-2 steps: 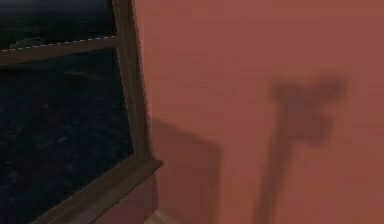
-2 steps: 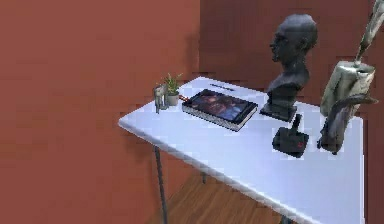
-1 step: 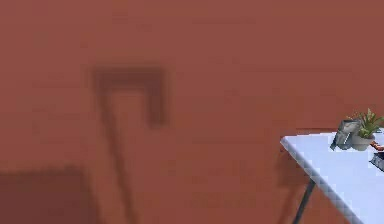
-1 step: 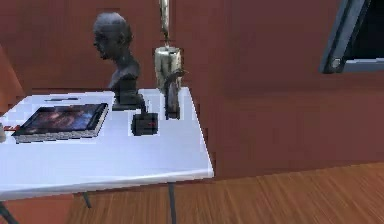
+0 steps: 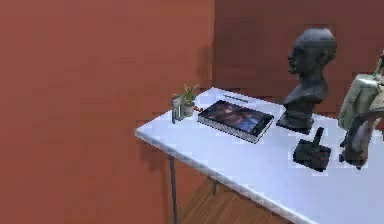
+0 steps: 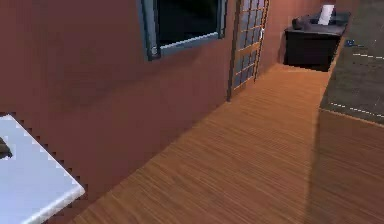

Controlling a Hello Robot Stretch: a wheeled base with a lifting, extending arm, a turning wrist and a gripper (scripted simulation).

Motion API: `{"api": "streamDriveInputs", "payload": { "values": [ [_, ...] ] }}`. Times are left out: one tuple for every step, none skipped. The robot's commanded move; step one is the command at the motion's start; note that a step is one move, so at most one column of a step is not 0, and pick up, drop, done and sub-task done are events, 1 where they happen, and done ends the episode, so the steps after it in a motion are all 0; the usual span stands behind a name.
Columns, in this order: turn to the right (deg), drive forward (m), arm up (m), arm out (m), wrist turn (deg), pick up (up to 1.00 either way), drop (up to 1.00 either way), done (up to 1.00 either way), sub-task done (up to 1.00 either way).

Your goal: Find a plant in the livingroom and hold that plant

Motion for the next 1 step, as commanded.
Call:
{"api": "streamDriveInputs", "payload": {
  "values": [
    [45.0,0.00,0.00,0.00,0.0,0.00,0.00,0.00,0.00]
  ]
}}
